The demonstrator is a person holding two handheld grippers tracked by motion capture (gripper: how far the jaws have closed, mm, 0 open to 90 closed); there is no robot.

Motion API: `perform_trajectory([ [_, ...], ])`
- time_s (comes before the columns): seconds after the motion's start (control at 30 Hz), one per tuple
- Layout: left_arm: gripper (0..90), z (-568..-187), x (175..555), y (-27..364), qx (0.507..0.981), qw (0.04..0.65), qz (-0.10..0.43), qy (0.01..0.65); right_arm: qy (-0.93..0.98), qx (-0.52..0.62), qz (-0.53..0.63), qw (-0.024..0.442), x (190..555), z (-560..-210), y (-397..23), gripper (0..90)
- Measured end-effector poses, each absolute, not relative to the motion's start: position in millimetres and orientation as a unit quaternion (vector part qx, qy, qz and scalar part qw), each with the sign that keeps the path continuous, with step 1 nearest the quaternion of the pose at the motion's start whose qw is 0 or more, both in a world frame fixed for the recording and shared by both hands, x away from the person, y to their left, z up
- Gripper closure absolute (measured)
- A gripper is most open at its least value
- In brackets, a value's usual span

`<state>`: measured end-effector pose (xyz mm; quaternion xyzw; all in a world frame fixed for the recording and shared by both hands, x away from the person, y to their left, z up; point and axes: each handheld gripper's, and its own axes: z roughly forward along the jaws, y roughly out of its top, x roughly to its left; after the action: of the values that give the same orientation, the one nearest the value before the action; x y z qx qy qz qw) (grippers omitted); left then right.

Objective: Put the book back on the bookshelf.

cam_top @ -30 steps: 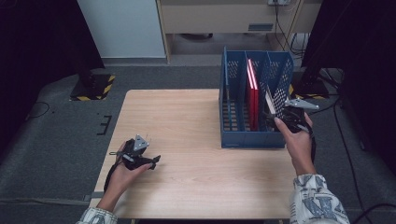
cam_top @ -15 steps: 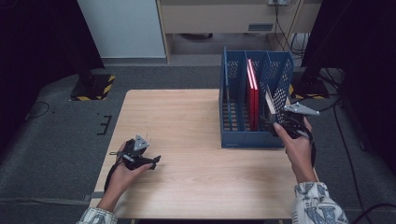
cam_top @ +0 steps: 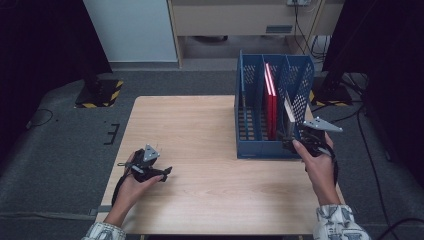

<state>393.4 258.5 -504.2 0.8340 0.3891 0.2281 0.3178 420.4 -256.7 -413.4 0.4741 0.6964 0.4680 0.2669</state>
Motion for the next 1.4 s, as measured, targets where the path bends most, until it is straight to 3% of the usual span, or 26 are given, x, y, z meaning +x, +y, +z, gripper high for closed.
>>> perform_trajectory([
  [1.4, 5.0, -505, 393, 258, 0.835, 0.315, 0.229, 0.389, 0.75, 0.42, 0.461, 0.222, 397, -438, -204, 9.4],
])
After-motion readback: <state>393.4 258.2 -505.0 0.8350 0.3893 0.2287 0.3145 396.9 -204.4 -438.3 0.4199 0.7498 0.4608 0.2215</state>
